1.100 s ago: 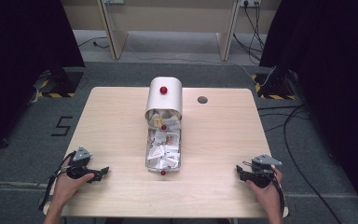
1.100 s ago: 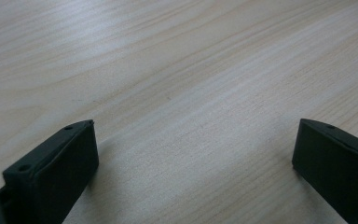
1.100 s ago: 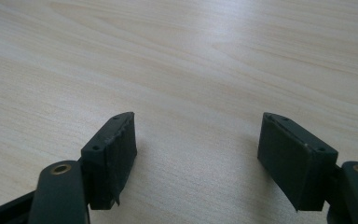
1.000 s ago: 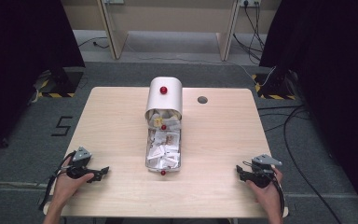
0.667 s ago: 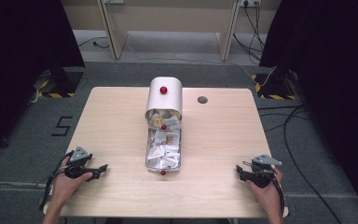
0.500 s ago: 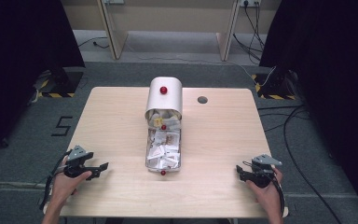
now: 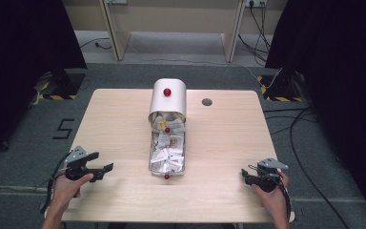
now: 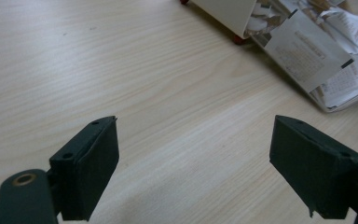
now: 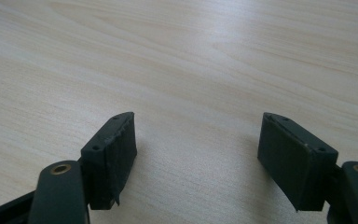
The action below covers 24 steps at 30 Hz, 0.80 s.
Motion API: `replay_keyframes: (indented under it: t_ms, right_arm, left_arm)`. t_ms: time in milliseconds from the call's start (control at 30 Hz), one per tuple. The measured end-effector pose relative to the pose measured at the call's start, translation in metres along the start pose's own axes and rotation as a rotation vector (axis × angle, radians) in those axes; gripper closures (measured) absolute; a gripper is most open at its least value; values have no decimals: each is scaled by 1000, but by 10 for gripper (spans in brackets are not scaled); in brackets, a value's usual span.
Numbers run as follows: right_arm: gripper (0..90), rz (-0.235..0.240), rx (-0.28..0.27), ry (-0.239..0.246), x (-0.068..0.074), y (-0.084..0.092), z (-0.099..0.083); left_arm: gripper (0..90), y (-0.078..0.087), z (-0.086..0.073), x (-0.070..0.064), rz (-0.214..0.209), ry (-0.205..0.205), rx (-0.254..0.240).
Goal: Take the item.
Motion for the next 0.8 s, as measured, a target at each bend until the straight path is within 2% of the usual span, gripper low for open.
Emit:
replay_keyframes:
  t_ms: [200,400,800]
  right_arm:
    - [286,0,0,-1,0,0,0]
    - [286,0,0,0,0,0,0]
    - [286,0,1,-1,0,0,0]
  left_arm:
    - [156,-3,11,-11,-24,-23,-9]
    - [158,-2,21,-22,-30,-40,-32]
    - [184,-10,37,-35,-74,-59,-51]
Point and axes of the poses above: each handheld gripper's, and its own axes: y roughly backward along the jaws, z roughly out of its top, x roughly to its left, the point moved 2 cm from there along -y, roughly forward along the jaws, and after that the axes turned 12 degrees about -z, right-handed, at the moved point
